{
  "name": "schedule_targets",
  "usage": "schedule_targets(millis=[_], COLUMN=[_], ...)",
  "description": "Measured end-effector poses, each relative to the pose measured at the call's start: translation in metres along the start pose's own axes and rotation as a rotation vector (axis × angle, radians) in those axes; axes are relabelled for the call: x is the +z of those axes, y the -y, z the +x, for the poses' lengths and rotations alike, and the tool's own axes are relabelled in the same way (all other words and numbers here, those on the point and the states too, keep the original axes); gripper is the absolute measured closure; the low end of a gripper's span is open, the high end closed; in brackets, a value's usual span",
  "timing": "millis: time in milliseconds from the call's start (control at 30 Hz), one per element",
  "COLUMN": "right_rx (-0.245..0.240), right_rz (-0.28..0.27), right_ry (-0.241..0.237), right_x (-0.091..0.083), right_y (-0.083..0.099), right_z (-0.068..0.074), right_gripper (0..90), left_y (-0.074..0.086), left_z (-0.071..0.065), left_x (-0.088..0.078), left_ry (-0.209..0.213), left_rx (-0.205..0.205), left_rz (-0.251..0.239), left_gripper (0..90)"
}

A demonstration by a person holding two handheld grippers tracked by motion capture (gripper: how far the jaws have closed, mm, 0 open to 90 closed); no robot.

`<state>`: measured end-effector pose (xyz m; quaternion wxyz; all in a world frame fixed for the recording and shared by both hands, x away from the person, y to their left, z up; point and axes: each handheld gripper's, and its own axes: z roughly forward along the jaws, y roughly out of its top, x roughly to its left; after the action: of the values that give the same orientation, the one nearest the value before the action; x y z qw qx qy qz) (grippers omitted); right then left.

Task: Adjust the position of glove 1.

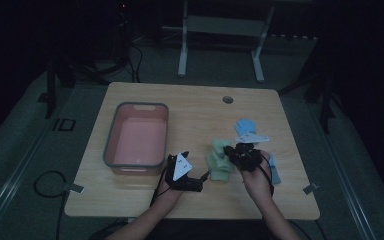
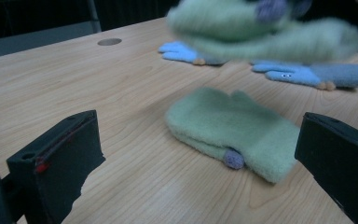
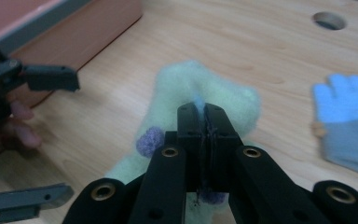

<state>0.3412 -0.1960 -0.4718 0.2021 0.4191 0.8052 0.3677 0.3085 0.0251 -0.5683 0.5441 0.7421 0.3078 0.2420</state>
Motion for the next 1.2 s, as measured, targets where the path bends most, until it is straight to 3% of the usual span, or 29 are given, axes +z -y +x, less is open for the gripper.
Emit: schedule_targets(millis=[400,767,1000,1133,1200], right_rx=[-0.005,0.005,0.006,-0.009,-0.034], right_rz=[0.086,0.134,0.123,0.116,0.095], right_ry=[0.006,-0.031,-0.059,-0.073,-0.073], right_x=[0.026,0.045,0.037,0.030,0.017], right_y=[0.021,0.036,0.036,0.034,0.030], right_z=[0.005,0.001,-0.005,-0.008,-0.015], right_gripper=[86.4,84.1,74.5,70.1,66.0], left_y=[0.000,0.000,0.000,0.000,-0.003], left_z=[0.000,0.000,0.002,0.000,0.000], left_x=[0.000,0.001,-0.001,-0.002,-0.003], left_ry=[0.000,0.013,0.021,0.017,0.024], left_rx=[0.001,0.005,-0.016,-0.011,-0.013], left_rz=[0.000,0.008,-0.010,0.000,0.029], left_gripper=[0.8,0.8,0.7,0.7,0.7])
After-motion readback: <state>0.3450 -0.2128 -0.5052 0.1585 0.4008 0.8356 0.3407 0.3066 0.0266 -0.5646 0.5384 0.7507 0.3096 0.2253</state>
